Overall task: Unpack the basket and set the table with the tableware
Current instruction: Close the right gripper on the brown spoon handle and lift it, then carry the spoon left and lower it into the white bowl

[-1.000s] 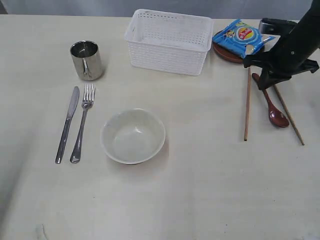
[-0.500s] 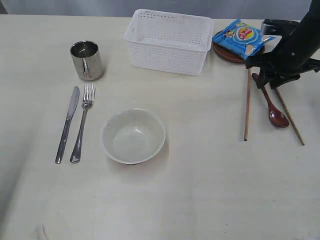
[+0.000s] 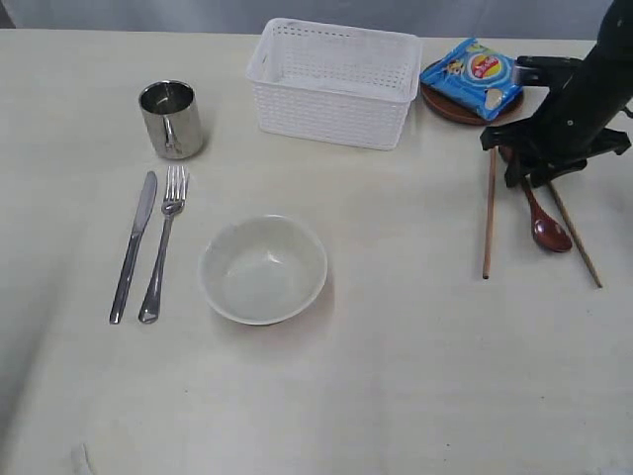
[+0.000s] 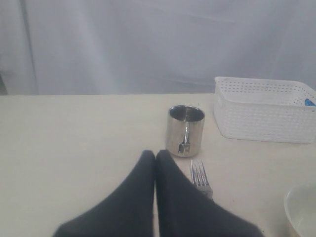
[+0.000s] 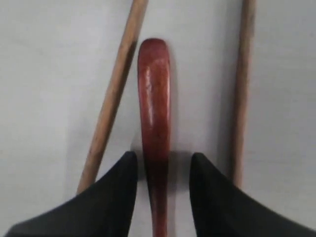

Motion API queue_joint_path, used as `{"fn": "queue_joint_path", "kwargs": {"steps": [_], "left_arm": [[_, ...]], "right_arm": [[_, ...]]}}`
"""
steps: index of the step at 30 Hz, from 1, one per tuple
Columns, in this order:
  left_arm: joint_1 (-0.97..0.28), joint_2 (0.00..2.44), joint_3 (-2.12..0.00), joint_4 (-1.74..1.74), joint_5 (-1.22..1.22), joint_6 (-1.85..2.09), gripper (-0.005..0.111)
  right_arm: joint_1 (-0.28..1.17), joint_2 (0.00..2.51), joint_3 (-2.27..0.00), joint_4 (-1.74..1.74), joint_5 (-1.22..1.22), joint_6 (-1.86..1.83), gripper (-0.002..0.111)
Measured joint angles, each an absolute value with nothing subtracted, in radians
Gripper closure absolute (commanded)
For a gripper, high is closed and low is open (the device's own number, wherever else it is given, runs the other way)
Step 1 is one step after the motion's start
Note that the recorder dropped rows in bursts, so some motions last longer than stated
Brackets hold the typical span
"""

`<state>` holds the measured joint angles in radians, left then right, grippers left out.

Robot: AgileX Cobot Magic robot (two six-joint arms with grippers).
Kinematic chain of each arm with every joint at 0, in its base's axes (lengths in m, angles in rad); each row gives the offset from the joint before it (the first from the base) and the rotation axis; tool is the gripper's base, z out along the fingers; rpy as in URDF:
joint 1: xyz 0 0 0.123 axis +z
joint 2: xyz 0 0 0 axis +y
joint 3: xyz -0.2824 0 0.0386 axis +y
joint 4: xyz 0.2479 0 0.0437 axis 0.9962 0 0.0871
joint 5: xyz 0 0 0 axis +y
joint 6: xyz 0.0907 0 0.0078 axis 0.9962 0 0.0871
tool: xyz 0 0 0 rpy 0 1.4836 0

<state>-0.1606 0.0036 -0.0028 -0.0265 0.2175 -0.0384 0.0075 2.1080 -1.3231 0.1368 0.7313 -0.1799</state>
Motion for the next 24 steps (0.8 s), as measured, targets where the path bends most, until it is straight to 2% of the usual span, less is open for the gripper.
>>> {"fn": "queue_joint_path", "kwargs": {"steps": [3,4,12,16,18,19,24], "left_arm": [[-0.161,0.004,-0.003,-0.027,0.218,-0.038,0.107],[-0.161,0.004,-0.003,-0.027,0.218,-0.038,0.107],[-0.161,0.004,-0.003,-0.027,0.218,-0.038,0.107],[-0.161,0.004,-0.003,-0.027,0.218,-0.038,0.107],[-0.161,0.004,-0.003,-0.027,0.218,-0.038,0.107],[-0.161,0.004,-0.003,-0.027,0.218,-0.038,0.107],[-0.161,0.004,-0.003,-0.027,0.218,-0.038,0.107]], "right_arm": [[0.007,2.112,-1.325,0.133,0.729,-0.18,0.106],[0.005,2.113,-1.329,0.133,0.729,-0.18,0.108],[0.007,2.084,-1.324,0.182,0.75,-0.176,0.109],[0.044,1.898,-1.322,0.263,0.796,-0.176,0.109],[0.13,1.793,-1.322,0.302,0.798,-0.179,0.109],[0.221,1.732,-1.322,0.315,0.792,-0.179,0.109],[0.566,1.689,-1.322,0.333,0.678,-0.17,0.109]]}}
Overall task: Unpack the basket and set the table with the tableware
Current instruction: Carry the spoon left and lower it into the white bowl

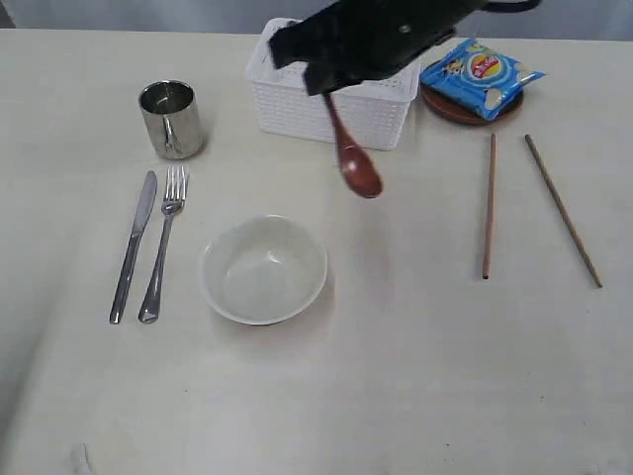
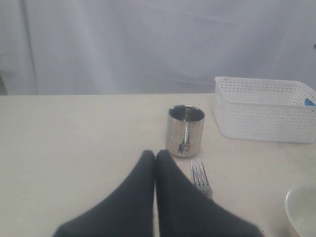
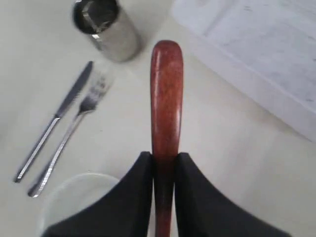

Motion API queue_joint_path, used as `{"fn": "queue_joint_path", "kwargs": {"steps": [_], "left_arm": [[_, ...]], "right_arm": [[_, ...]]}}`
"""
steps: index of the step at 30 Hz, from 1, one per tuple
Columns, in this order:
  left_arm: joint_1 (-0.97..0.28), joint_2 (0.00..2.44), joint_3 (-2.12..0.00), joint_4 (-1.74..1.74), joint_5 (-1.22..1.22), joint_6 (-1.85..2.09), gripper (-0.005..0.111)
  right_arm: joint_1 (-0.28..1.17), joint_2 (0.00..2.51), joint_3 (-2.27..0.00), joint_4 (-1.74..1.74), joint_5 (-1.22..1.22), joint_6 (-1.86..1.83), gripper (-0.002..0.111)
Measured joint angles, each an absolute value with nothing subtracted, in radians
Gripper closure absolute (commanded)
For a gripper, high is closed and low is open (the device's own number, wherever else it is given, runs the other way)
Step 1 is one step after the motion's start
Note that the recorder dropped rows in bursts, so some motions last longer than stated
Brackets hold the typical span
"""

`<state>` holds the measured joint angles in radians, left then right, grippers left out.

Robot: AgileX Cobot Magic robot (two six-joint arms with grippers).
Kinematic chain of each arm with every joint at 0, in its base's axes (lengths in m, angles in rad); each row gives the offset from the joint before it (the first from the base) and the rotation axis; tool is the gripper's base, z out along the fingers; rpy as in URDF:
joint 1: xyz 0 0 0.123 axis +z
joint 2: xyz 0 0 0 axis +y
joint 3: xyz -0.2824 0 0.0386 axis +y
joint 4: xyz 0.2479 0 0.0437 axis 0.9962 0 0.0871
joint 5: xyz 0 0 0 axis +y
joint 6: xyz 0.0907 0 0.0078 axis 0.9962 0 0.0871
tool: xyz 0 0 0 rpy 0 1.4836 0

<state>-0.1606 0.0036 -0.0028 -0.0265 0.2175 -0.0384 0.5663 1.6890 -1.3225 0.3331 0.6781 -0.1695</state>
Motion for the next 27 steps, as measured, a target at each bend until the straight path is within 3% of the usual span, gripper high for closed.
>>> {"fn": "queue_joint_path", "kwargs": {"steps": [3,7,27], "left_arm": [[-0.161,0.004,-0.003,-0.027,0.218,-0.038,0.107],[-0.161,0.004,-0.003,-0.027,0.218,-0.038,0.107],[-0.161,0.004,-0.003,-0.027,0.218,-0.038,0.107]], "right_arm": [[0.69,1.75,-1.322,0.335,0.544,-0.063,0.109],[0.752,1.89,-1.322,0.336,0.458,0.05,0.109],[0.82,1.974,-1.322,0.096,0.529,0.277,0.109]]}}
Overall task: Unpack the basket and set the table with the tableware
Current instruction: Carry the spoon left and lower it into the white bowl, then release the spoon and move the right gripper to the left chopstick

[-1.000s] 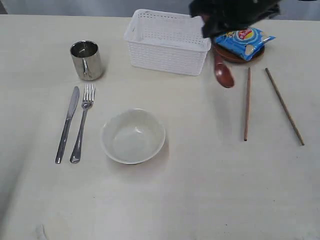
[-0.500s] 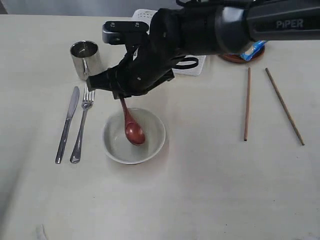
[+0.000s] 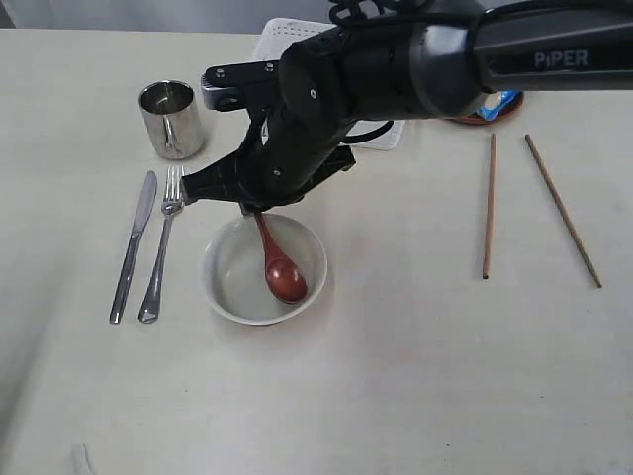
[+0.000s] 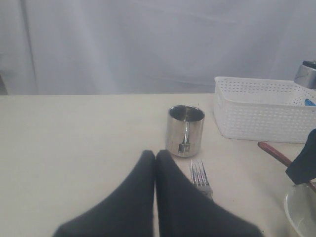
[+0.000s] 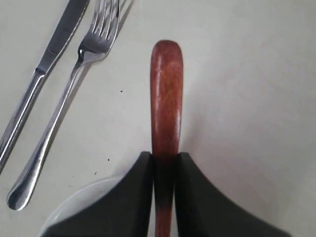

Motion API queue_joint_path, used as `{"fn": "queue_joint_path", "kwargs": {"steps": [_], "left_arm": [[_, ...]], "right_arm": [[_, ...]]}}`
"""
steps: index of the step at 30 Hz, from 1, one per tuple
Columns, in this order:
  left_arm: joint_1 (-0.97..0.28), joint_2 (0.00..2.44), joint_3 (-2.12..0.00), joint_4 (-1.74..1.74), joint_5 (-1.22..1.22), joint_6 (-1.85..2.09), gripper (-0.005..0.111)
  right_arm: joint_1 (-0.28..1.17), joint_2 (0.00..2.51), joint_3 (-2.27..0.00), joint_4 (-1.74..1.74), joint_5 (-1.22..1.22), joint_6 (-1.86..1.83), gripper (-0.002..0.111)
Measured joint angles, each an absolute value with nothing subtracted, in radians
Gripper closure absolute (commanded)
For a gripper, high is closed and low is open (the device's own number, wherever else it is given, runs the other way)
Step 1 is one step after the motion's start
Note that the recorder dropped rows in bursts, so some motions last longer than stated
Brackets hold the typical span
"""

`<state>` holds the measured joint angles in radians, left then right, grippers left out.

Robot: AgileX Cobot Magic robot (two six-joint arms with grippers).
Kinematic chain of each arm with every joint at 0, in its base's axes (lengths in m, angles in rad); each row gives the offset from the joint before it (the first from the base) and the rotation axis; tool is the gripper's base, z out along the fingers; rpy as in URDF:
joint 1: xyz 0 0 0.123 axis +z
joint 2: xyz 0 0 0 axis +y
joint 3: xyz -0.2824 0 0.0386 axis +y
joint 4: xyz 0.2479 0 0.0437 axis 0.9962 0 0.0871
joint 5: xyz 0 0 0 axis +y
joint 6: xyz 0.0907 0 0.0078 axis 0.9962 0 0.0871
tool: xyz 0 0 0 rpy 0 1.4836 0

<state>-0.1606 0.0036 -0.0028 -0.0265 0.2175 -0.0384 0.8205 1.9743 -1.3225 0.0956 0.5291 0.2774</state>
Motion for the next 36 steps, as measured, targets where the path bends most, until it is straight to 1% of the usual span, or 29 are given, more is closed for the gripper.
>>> {"fn": "queue_joint_path", "kwargs": {"steps": [9,11,16,18,24,28,32,36], "left_arm": [[-0.161,0.004,-0.003,-0.027,0.218,-0.038,0.107],[-0.161,0.004,-0.003,-0.027,0.218,-0.038,0.107],[-0.161,0.004,-0.003,-0.027,0.218,-0.038,0.107],[-0.161,0.004,-0.003,-0.027,0.218,-0.038,0.107],[-0.161,0.004,-0.003,-0.027,0.218,-0.038,0.107],[-0.161,0.004,-0.003,-0.027,0.218,-0.038,0.107],[-0.161,0.004,-0.003,-0.027,0.218,-0.038,0.107],[-0.161,0.004,-0.003,-0.027,0.218,-0.038,0.107]], "right_arm": [[0.82,1.974,-1.322,0.089,0.529,0.281,0.108],[0.82,1.974,-1.322,0.089,0.529,0.281,0.101],[0.82,1.974,-1.322,0.089,0.529,0.28,0.069],[0.82,1.974,-1.322,0.089,0.529,0.278,0.062],[0.818,1.923,-1.328,0.075,0.534,0.278,0.062],[0.781,1.843,-1.359,0.009,0.58,0.278,0.062],[0.69,1.751,-1.371,-0.096,0.652,0.278,0.062],[0.534,1.692,-1.371,-0.18,0.741,0.278,0.062]]}}
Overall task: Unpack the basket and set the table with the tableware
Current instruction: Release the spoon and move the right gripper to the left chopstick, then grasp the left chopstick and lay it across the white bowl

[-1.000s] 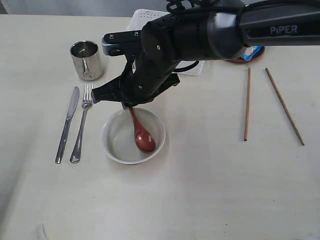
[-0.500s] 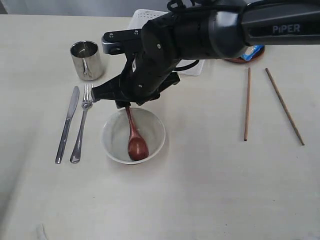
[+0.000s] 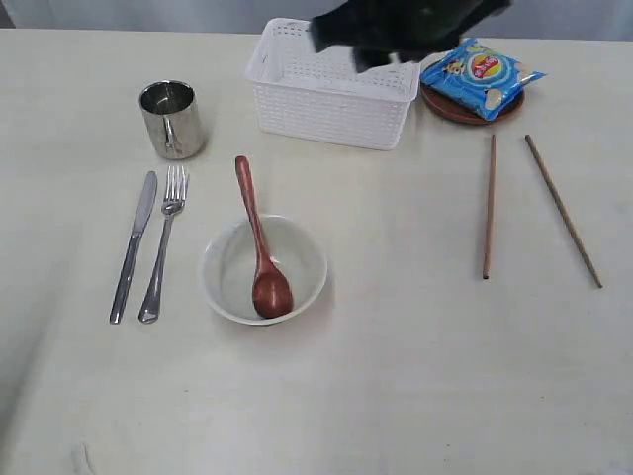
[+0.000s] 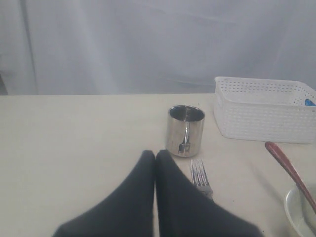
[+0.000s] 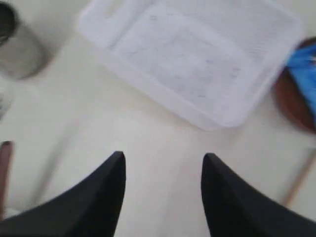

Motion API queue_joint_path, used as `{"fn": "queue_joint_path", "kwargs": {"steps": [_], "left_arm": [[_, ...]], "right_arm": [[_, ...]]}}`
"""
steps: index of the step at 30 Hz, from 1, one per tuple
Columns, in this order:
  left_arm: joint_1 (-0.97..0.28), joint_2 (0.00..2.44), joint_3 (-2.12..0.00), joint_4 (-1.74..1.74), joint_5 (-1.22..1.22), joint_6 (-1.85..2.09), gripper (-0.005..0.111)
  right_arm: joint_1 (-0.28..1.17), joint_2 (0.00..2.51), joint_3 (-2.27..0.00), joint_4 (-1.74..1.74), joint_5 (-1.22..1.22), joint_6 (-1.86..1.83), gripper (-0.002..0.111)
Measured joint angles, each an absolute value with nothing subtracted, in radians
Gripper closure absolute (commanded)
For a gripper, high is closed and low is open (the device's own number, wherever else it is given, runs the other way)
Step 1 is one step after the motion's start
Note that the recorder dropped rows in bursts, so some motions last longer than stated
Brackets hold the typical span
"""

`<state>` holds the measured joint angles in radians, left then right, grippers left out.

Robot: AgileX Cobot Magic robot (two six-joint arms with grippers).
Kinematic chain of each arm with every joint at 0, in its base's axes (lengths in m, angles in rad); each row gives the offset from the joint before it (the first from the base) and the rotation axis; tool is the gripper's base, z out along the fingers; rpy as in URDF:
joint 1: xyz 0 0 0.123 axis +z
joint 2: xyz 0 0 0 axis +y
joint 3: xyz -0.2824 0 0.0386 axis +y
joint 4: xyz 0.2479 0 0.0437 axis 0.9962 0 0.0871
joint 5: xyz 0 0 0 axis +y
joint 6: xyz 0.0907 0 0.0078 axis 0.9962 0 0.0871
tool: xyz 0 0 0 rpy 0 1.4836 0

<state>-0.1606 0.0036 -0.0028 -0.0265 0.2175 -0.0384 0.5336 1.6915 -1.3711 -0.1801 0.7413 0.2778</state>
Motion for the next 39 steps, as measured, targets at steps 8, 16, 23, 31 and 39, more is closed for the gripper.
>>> {"fn": "queue_joint_path", "kwargs": {"steps": [8,16,23,31,39], "left_arm": [[-0.161,0.004,-0.003,-0.027,0.218,-0.038,0.107],[-0.161,0.004,-0.003,-0.027,0.218,-0.038,0.107],[-0.161,0.004,-0.003,-0.027,0.218,-0.038,0.107],[-0.161,0.004,-0.003,-0.027,0.218,-0.038,0.107],[-0.161,0.004,-0.003,-0.027,0.218,-0.038,0.107]], "right_arm": [[0.256,1.753,-1.323,-0.196,0.829,0.272,0.062],[0.218,1.913,-1.273,-0.15,0.829,0.29,0.062],[0.218,1.994,-1.272,-0.144,0.812,0.314,0.075],[0.218,2.036,-1.272,-0.133,0.777,0.317,0.086],[0.218,2.073,-1.272,-0.12,0.766,0.32,0.086]]}}
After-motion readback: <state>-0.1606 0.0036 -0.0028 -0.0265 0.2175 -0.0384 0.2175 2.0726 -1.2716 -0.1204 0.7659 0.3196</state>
